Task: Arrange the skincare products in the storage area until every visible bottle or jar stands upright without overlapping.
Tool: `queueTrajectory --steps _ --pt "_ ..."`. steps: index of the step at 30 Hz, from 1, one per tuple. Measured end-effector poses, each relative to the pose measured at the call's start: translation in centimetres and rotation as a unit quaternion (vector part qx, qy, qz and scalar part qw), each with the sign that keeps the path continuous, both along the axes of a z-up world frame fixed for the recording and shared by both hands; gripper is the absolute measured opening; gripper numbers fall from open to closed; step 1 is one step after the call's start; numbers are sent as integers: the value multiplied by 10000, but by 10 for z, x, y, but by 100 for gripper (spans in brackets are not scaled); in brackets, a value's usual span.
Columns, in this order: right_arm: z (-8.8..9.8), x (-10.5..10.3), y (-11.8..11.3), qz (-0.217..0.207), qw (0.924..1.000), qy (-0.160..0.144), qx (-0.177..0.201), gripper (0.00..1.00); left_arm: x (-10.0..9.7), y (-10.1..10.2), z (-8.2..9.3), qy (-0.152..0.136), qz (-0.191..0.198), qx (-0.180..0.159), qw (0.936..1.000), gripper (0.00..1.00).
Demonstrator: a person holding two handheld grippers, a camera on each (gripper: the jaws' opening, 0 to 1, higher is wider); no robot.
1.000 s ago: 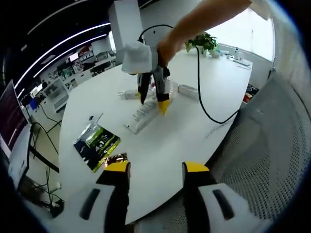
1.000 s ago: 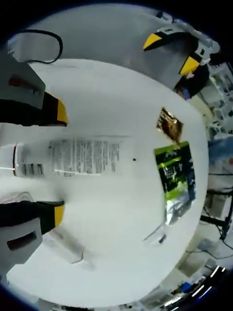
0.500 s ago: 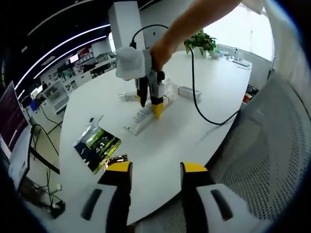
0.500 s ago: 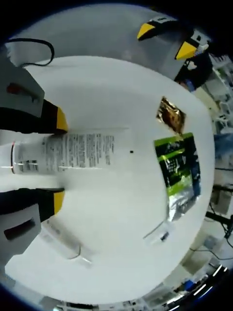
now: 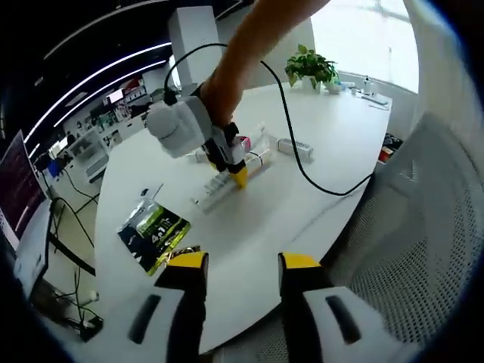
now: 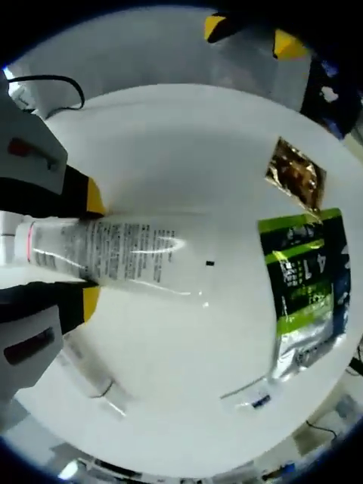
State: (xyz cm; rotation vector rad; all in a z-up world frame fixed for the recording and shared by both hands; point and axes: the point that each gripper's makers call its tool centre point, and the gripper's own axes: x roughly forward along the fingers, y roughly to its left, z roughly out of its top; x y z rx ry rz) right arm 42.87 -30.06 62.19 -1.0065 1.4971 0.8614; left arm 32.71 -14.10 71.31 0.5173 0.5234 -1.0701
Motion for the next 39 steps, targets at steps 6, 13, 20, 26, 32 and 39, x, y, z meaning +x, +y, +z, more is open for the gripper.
queueTrajectory --steps 6,13,20,26,32,39 --pt "-1 1 -1 -89 9999 -136 6 26 0 -3 6 -170 -42 -74 9998 32" --pt "1 -2 0 -44 9990 -438 2 26 -1 -4 6 -216 -76 -88 9997 29" --pt "3 -3 1 -49 9981 -619 -27 26 -3 -5 8 -247 -157 -124 9995 29" --pt "6 -5 1 -26 9947 -1026 -15 25 -4 -7 11 -271 -174 -185 9993 26" --pt "3 -1 0 -59 9949 -1004 -10 25 -6 -7 9 -237 -215 -139 9994 24" --pt "6 -3 1 254 9890 -1455 73 23 -5 -7 10 -258 -185 -133 9994 23"
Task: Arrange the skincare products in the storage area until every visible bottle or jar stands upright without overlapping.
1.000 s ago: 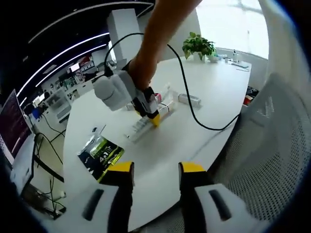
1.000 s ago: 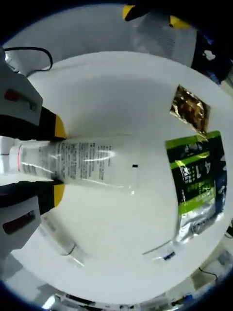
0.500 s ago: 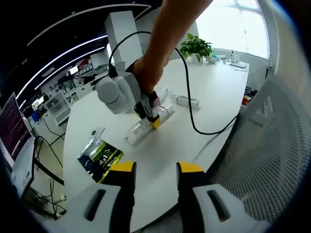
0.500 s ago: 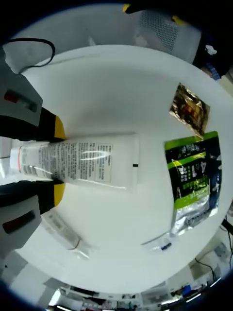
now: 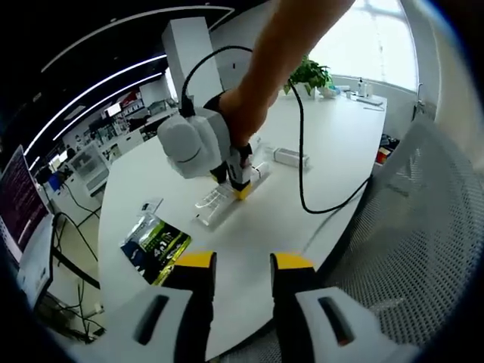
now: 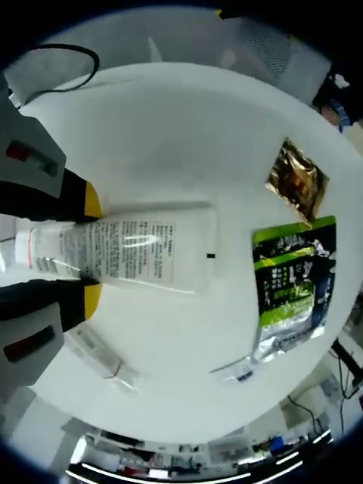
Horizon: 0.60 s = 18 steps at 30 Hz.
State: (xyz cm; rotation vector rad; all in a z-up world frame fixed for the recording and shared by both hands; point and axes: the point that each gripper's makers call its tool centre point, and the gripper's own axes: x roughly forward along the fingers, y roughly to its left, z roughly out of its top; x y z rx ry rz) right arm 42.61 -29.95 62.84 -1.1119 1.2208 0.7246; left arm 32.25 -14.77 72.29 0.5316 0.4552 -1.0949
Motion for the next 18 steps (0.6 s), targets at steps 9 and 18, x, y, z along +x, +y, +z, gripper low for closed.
queueTrajectory --steps 9,18 --pt "4 2 2 452 9962 -624 410 23 -2 -1 -1 31 -61 24 10000 21" --pt "12 1 11 695 9931 -822 475 21 -5 0 -7 133 -132 146 9997 20"
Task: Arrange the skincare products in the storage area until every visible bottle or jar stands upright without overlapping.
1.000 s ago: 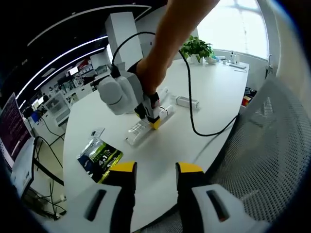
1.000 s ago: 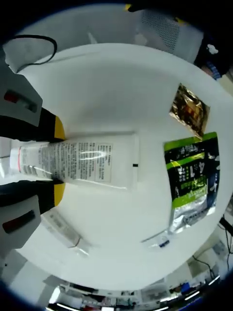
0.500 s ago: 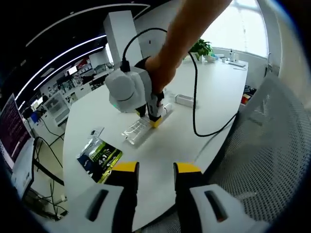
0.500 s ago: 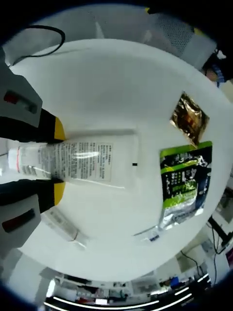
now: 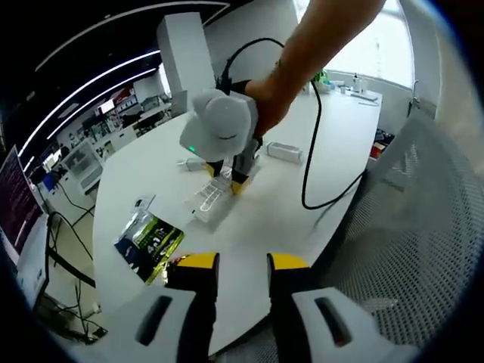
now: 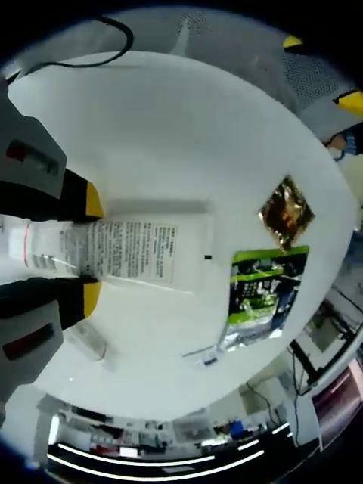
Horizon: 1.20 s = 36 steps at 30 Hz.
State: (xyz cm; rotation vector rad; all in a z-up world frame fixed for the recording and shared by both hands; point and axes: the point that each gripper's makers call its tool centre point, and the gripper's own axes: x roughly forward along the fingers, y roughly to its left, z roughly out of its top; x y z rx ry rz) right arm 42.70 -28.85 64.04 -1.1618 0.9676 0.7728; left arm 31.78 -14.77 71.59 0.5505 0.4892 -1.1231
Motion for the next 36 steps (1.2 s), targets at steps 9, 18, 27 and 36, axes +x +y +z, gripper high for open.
queueTrajectory --steps 9,18,27,36 --pt "51 -3 10 -1398 9732 -581 1729 21 1 1 1 -8 43 -30 10000 20" --pt "93 -52 6 -2658 8998 -974 3321 21 -3 -3 1 59 -91 -66 9999 19" --pt "133 -95 1 -3611 8010 -1313 4590 21 -5 -10 10 -50 -152 -269 9995 25" --pt "150 -142 16 -3676 7654 -1245 5134 22 1 -19 22 28 118 -553 9984 43"
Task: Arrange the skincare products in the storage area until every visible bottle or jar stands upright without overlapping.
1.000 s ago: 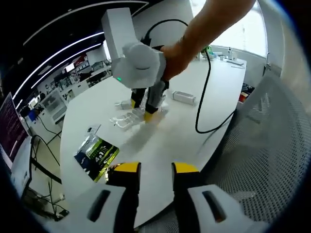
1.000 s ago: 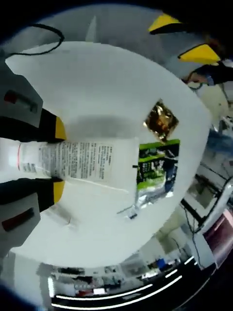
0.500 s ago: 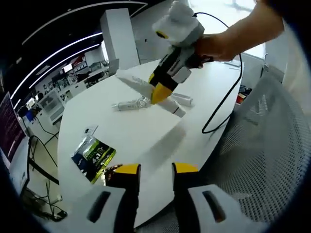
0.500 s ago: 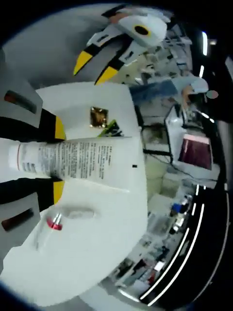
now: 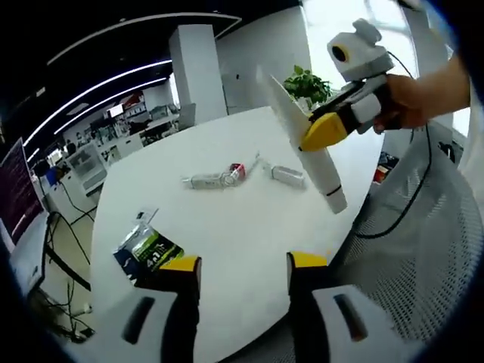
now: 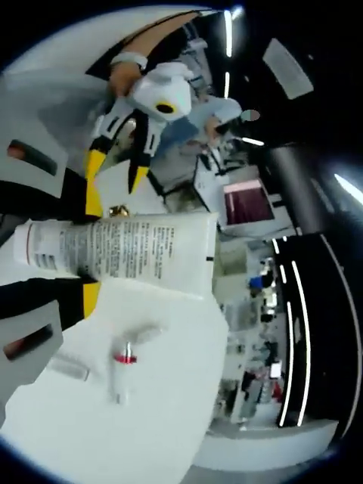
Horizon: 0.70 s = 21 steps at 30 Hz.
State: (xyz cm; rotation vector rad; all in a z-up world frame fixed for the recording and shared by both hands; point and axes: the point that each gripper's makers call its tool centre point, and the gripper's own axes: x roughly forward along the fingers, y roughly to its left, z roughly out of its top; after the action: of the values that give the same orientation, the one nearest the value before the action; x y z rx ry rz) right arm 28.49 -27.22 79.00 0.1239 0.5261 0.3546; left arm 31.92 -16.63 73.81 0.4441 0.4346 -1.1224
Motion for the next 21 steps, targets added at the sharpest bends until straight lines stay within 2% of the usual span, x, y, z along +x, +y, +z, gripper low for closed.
queueTrajectory --steps 3,5,6,8,10,13,15,17,18,21 --pt "6 -8 7 33 9999 -75 93 23 -4 -2 0 -70 -131 -16 9999 46" --pt "15 -11 15 91 9992 -291 260 23 -3 0 1 -77 -145 -14 9999 43" --pt "19 -14 18 97 9987 -362 350 23 0 -3 14 -274 -164 -294 9991 41" --pt "23 -18 19 54 9984 -402 382 24 4 -2 27 -453 -48 -547 9975 39" --pt "25 -21 20 36 9985 -399 374 24 0 -4 30 -300 -82 -669 9973 41" --pt "29 -22 19 18 9982 -488 355 24 -5 -9 34 -186 -264 -716 9969 50" --pt "32 -21 15 -55 9978 -537 381 24 -13 -13 45 -47 -404 -947 9947 55" --pt "37 -20 12 -101 9972 -566 473 24 -22 -16 61 55 -511 -1250 9908 48" --pt "40 -19 11 -89 9971 -558 504 24 -29 -22 74 180 -580 -1502 9868 45" --pt "48 -15 10 -20 9970 -630 457 25 -46 -41 98 458 -759 -2101 9736 46"
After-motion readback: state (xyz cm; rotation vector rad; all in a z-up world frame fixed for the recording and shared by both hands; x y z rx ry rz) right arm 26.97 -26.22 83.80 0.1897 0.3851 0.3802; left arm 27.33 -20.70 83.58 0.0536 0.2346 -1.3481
